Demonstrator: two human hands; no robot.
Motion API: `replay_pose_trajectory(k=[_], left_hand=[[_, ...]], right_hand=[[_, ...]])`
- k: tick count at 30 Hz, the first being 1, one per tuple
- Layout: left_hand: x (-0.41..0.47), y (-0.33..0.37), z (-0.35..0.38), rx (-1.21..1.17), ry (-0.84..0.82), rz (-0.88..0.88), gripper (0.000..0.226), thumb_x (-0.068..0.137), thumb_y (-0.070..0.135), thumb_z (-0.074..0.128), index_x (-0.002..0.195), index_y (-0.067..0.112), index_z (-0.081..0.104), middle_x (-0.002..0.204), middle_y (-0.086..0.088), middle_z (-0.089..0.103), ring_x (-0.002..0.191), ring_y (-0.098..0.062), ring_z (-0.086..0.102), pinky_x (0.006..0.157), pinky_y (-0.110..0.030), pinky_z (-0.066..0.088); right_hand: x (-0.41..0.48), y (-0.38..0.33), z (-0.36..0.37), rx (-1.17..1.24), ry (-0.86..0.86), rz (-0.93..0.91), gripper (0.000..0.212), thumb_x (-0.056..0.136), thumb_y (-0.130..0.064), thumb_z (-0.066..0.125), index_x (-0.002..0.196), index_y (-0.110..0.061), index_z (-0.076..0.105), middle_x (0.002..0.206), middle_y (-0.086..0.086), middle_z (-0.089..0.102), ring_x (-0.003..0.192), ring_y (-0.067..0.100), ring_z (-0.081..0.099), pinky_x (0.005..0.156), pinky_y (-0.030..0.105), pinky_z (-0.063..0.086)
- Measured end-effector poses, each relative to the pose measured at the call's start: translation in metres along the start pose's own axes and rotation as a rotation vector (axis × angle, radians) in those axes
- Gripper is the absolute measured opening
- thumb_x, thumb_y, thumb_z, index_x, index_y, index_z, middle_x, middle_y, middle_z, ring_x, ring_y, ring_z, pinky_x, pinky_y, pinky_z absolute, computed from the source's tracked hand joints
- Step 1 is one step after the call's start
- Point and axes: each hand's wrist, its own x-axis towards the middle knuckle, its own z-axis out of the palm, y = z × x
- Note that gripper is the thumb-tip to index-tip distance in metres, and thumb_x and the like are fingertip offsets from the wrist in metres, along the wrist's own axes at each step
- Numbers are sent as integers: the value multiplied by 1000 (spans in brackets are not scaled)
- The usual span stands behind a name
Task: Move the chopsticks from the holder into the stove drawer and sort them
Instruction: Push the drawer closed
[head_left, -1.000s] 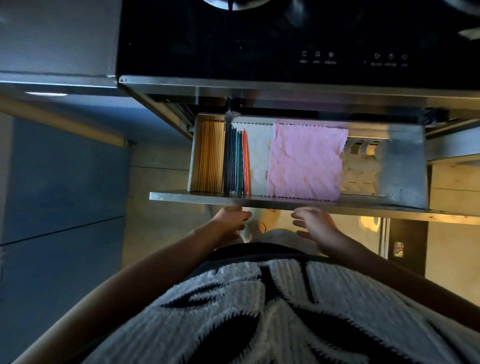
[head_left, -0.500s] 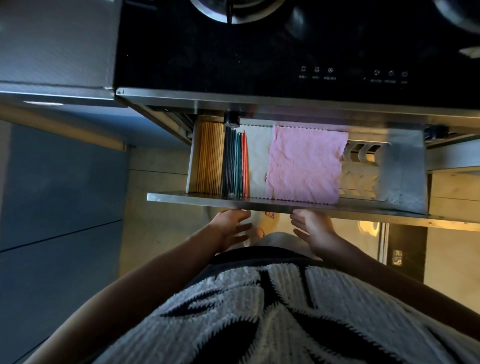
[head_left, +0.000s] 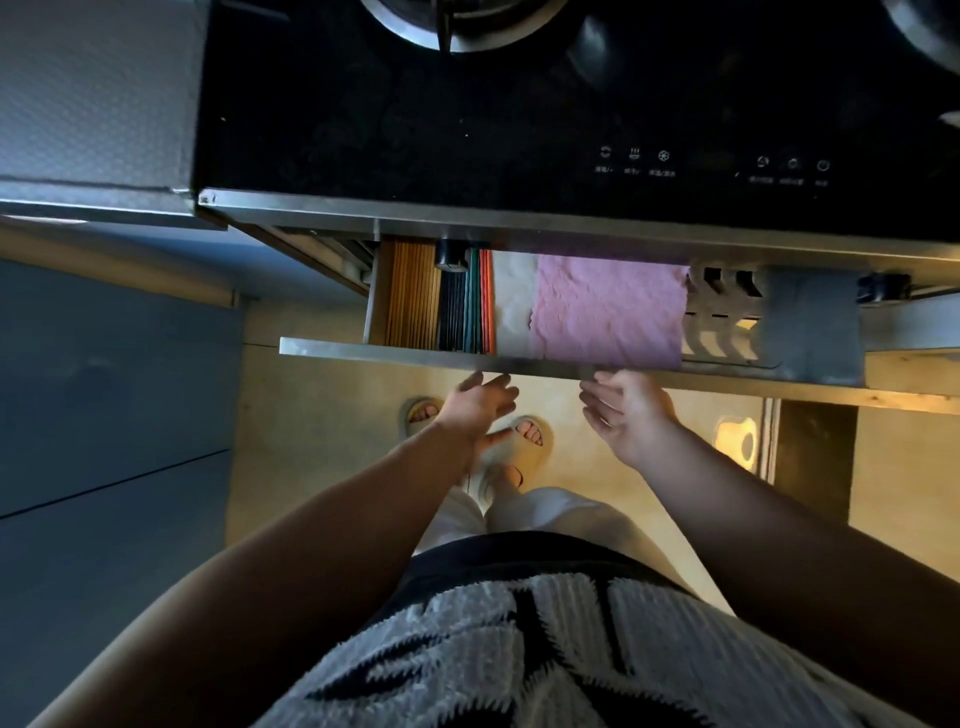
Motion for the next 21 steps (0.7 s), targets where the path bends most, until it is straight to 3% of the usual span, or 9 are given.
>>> replay_pose_trajectory(k=[3, 9, 15, 21], left_hand=[[7, 11, 6, 18, -9, 45, 52, 100, 4, 47, 149, 19, 34, 127, -1, 60, 121, -22, 56, 79, -33, 49], [20, 30, 25, 22, 1, 113, 64, 100, 2, 48, 154, 24, 20, 131, -4, 58, 121, -22, 55, 97, -40, 47], [32, 51, 37, 15, 21, 153, 63, 100, 2, 48, 154, 23, 22, 138, -9, 54, 125, -24, 54, 104, -42, 45], [43, 64, 41, 57, 21, 202, 59, 100, 1, 48, 152, 21, 28, 137, -9, 56, 124, -24, 55, 105, -44, 45]], right_hand=[[3, -13, 9, 96, -2, -5, 13, 89, -7, 44, 92, -9, 56, 99, 14, 70, 80, 22, 64, 66, 30, 49], [8, -35, 28, 195, -11, -22, 26, 86, -2, 39, 105, -4, 57, 102, 14, 70, 82, 22, 65, 66, 29, 51], [10, -59, 42, 267, -26, 0, 22, 89, -4, 39, 103, -6, 55, 112, 14, 69, 104, 25, 65, 80, 32, 52], [9, -76, 48, 319, -28, 1, 16, 90, -1, 40, 96, -3, 54, 106, 16, 71, 100, 24, 68, 91, 37, 53]])
